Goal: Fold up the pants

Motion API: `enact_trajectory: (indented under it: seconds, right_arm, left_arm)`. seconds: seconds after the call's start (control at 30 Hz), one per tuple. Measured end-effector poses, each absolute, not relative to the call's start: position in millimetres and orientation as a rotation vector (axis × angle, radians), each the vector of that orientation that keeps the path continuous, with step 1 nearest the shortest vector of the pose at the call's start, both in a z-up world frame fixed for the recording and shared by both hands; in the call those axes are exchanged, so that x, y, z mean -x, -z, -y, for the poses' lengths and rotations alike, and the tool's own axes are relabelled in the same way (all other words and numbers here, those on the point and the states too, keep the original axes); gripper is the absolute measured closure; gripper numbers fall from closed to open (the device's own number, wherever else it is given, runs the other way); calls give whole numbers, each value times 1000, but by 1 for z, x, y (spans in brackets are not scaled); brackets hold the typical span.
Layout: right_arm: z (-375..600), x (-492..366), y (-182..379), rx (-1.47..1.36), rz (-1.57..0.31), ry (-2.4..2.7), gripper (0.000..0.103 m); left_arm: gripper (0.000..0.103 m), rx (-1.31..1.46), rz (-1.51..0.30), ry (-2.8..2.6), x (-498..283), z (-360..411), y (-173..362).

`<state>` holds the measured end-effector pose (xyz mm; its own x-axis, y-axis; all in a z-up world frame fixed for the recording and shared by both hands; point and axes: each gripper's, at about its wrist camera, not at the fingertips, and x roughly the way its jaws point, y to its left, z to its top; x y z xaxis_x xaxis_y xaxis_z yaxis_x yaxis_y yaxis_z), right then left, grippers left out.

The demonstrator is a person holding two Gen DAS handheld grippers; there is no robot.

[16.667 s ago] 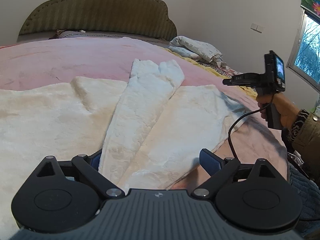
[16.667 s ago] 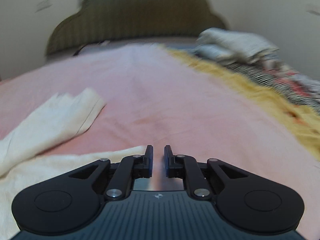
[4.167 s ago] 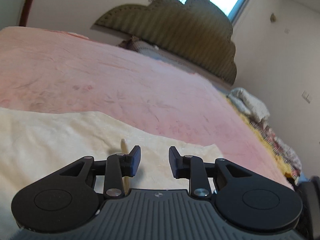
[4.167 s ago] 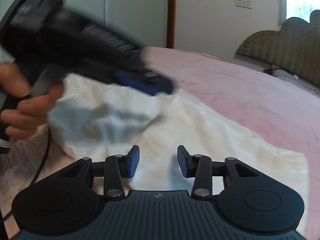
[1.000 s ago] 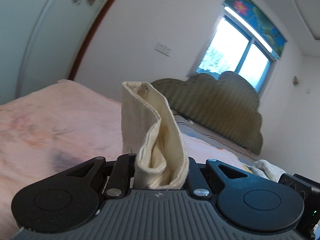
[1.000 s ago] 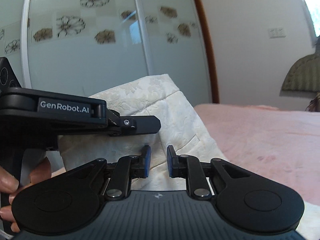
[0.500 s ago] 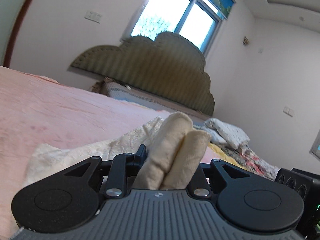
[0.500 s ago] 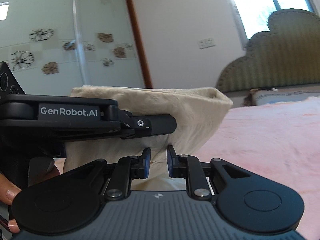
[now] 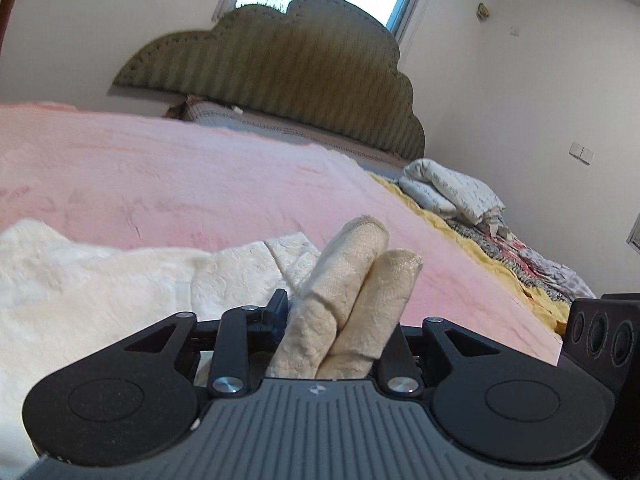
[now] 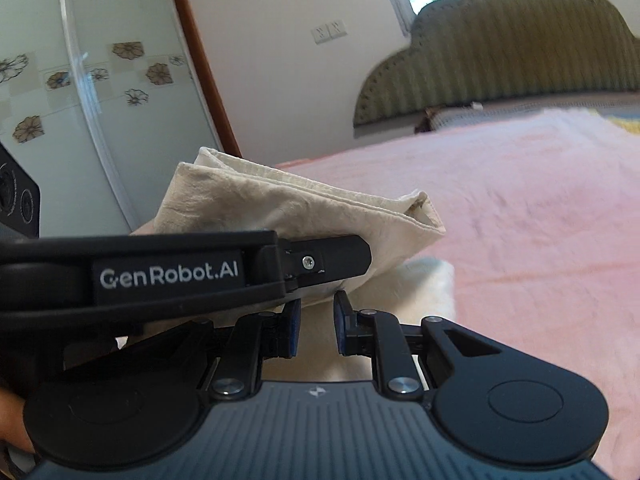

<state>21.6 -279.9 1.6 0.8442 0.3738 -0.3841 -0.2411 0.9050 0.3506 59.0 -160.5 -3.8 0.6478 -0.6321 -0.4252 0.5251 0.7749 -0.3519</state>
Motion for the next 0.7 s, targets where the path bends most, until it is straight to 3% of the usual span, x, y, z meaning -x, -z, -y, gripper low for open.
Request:
enact_trajectory:
  seconds: [0.17,0.3,0.5,0.7]
  right_arm:
    - [288,-15,8,-264,-544,-284,82]
    - [306,6,5,-239,-552,-218,71]
    - [321,32,-24,-113,-440,54,71]
    - [278,-8,-49,-39,-399,-129,71]
  left_arm:
    - [65,226,-657,710,-68,162,21]
    - [52,246,-714,771,-67,157,22]
    - [49,261,-626,773,-59,110,-14]
    - [44,211,-604,498,-106,56,-31]
